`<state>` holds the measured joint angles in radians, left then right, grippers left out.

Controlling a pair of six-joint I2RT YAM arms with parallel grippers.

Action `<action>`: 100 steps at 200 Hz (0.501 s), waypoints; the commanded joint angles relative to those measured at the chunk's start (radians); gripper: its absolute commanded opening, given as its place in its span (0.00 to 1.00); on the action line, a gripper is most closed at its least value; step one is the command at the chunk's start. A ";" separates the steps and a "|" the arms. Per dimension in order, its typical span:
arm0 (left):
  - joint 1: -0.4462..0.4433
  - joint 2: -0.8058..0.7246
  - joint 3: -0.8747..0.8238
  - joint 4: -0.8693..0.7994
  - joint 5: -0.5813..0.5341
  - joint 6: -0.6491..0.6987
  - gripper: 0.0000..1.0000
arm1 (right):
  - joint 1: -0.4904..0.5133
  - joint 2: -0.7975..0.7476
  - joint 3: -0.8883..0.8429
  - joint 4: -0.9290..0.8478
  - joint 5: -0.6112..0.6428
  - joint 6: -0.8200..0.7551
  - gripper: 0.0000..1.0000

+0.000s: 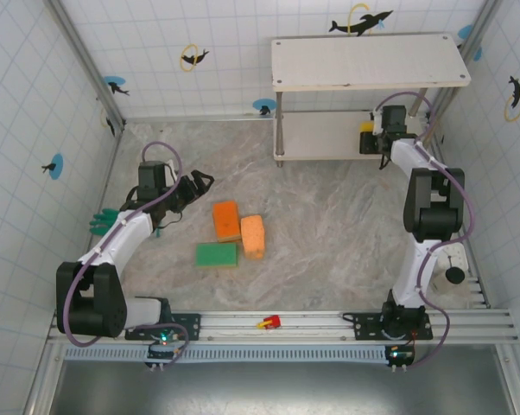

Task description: Place and organize the cleaning sponges onto the shelf

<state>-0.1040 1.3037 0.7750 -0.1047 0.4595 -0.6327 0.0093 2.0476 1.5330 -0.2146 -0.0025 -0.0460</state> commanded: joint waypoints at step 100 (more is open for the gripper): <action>-0.003 -0.004 0.008 -0.015 -0.011 -0.004 0.97 | -0.008 0.075 0.115 -0.058 -0.050 -0.019 0.69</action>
<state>-0.1040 1.3037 0.7750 -0.1047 0.4591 -0.6327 0.0036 2.0991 1.5982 -0.2592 -0.0395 -0.0673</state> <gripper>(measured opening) 0.974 0.689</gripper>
